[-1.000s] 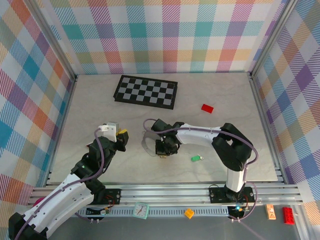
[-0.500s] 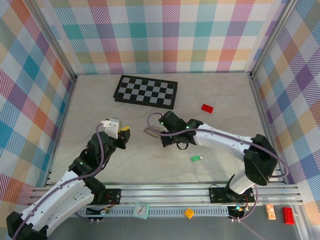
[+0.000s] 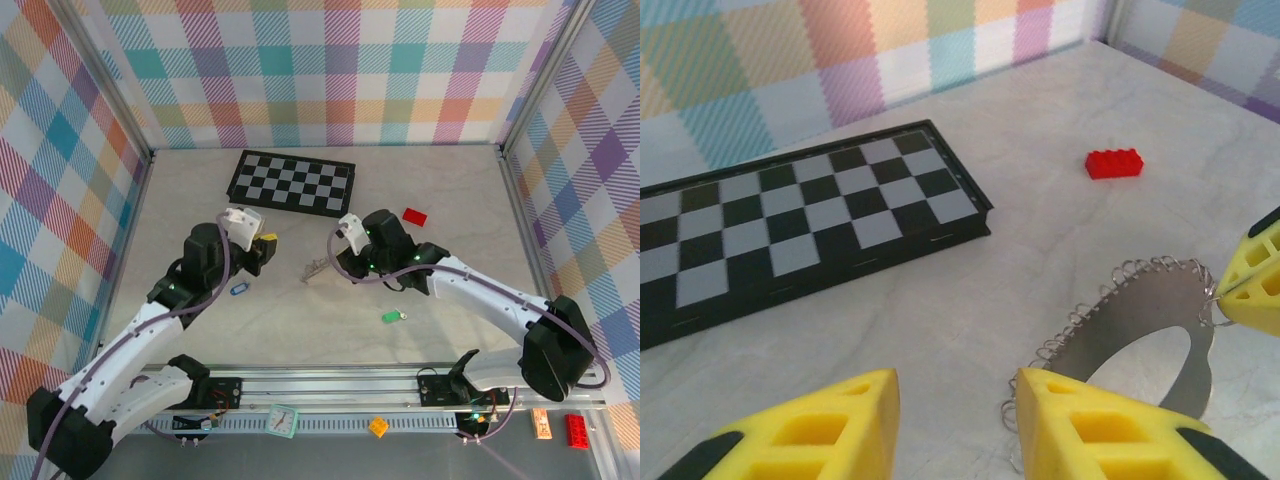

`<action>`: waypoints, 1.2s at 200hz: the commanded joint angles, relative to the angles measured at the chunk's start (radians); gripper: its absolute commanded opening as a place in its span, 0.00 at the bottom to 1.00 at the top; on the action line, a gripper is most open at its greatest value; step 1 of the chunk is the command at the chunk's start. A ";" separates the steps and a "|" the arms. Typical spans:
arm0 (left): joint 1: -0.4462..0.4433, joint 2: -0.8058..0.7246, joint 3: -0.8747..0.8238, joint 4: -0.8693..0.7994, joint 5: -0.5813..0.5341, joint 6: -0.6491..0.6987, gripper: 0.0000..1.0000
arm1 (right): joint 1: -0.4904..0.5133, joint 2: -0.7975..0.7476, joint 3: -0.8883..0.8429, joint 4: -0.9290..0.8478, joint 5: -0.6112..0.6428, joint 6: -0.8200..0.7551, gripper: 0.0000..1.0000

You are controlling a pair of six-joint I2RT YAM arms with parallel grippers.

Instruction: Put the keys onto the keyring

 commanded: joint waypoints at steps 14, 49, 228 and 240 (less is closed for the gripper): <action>0.040 0.128 0.079 0.006 0.324 0.169 0.32 | -0.031 -0.038 -0.049 0.158 -0.202 -0.153 0.00; 0.043 0.204 0.066 0.070 0.533 0.288 0.30 | -0.046 -0.046 -0.092 0.246 -0.339 -0.244 0.00; 0.036 0.384 0.044 -0.023 0.972 0.612 0.30 | -0.048 -0.047 -0.083 0.302 -0.540 -0.341 0.00; 0.033 0.388 0.046 -0.032 0.972 0.617 0.29 | -0.049 -0.044 -0.082 0.311 -0.542 -0.336 0.00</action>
